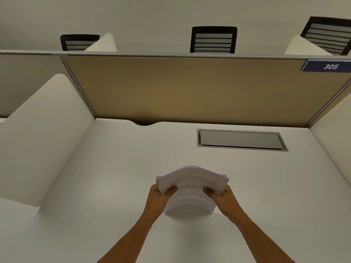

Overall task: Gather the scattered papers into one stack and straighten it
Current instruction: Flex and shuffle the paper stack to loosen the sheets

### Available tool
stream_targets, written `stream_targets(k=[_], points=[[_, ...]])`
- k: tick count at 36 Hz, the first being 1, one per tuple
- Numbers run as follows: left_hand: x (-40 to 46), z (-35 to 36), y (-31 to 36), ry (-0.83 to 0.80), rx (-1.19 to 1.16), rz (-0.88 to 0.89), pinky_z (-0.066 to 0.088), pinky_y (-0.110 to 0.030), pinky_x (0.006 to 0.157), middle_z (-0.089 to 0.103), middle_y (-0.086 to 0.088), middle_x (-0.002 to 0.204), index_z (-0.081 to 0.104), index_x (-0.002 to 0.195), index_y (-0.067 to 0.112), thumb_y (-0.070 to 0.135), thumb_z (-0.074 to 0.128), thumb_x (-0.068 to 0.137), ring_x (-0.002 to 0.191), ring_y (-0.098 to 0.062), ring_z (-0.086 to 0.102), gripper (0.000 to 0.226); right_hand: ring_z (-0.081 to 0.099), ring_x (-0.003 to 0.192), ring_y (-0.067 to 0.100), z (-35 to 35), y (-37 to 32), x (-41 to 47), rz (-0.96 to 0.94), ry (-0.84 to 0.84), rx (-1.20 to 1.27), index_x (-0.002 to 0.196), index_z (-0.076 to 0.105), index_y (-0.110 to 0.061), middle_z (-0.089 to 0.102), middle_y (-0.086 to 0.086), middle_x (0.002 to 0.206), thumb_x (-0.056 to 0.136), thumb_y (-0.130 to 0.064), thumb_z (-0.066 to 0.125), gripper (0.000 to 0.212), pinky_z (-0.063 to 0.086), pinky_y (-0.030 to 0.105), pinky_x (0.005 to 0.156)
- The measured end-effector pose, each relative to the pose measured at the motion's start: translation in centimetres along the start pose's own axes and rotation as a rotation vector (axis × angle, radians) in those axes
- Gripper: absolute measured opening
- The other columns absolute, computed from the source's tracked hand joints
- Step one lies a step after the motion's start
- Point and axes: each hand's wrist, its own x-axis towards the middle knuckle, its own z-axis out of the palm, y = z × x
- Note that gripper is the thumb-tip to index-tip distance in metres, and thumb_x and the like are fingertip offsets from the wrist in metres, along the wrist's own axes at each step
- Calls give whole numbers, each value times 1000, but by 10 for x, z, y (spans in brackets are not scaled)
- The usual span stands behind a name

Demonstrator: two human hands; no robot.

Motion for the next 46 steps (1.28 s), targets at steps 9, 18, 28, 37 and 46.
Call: stream_targets(k=[9, 18, 28, 37, 46], points=[[-7, 6, -9, 26, -8, -46, 59, -24, 72, 77, 2, 94, 74, 95, 29, 22, 70, 89, 90, -17, 72, 10, 71, 99, 4, 1, 8, 5, -6, -6, 10, 103, 70, -53, 76, -15, 106, 94, -21, 69, 34, 59, 25, 83], [-13, 7, -18, 11, -9, -77, 57, -17, 66, 78, 5, 92, 74, 101, 26, 17, 70, 88, 88, -15, 72, 16, 72, 98, 4, 0, 18, -3, 1, 2, 16, 103, 71, -52, 76, -14, 105, 94, -21, 70, 32, 60, 21, 77], [-13, 8, -29, -17, 10, -100, 60, -20, 73, 76, 5, 99, 71, 108, 26, 19, 69, 89, 94, -15, 70, 21, 70, 98, 4, 3, 29, -7, 48, 25, -19, 107, 67, -45, 76, -16, 102, 93, -26, 70, 25, 60, 23, 82], [6, -20, -13, -126, -38, 9, 59, -26, 83, 72, 6, 118, 63, 121, 35, 31, 87, 67, 114, -19, 67, 59, 71, 84, 8, -9, 11, 10, 57, -44, -341, 97, 70, -34, 72, -20, 89, 92, -38, 68, 6, 54, 11, 65], [37, -40, 77, -30, 707, 752, 4, -41, 125, 22, -5, 163, 22, 153, 17, 52, 73, 77, 153, -23, 8, 98, 71, 83, 24, -30, -64, 38, -133, -131, -807, 110, 76, -21, 77, 4, 101, 97, -33, 59, 25, 61, 39, 73]])
